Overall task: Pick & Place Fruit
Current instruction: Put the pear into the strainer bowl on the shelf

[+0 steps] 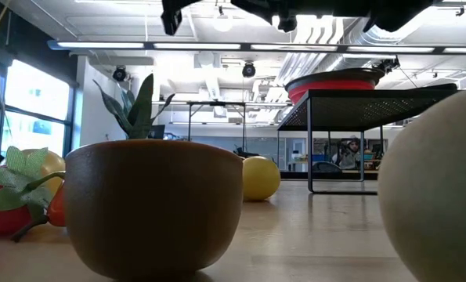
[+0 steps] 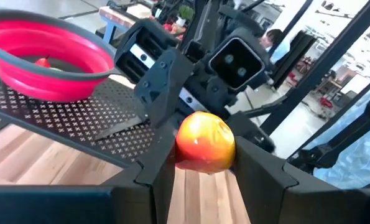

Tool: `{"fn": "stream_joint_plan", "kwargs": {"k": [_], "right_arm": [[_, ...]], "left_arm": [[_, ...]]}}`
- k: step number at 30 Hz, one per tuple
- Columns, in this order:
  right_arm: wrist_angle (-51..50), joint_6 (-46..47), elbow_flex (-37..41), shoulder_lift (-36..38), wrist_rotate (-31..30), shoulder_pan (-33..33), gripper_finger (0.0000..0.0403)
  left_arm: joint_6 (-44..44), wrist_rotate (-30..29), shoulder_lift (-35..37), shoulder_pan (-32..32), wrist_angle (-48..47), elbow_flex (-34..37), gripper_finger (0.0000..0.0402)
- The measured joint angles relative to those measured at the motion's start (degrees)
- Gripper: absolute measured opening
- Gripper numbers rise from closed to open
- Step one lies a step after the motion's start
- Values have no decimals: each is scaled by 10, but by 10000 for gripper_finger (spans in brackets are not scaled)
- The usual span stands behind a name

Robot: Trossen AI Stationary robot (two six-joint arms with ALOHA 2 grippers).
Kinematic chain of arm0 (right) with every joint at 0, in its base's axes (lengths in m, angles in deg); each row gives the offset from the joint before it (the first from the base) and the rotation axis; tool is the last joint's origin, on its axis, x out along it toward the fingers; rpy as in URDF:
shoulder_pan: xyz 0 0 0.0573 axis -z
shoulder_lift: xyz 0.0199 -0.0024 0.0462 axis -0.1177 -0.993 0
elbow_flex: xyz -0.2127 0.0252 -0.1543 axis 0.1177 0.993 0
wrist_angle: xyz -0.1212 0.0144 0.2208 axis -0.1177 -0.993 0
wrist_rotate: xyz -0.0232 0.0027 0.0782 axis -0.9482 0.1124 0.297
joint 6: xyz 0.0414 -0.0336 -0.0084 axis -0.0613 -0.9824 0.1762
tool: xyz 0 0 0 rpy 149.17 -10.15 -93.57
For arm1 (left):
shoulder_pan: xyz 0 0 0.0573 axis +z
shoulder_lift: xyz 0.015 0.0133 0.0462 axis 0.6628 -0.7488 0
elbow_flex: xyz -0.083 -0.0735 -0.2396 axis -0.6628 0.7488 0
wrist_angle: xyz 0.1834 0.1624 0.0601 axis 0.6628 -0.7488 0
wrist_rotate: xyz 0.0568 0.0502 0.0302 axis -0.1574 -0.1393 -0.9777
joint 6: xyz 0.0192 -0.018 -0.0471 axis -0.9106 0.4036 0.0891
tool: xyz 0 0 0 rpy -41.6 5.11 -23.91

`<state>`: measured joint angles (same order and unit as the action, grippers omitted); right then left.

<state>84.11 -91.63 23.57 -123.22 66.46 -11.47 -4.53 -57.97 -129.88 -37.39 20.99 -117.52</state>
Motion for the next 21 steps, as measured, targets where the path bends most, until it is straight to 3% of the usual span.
{"fn": "stream_joint_plan", "kwargs": {"k": [21], "right_arm": [[-14,14,0,0,-4,0,169]], "left_arm": [[-3,2,-39,0,54,0,145]]}}
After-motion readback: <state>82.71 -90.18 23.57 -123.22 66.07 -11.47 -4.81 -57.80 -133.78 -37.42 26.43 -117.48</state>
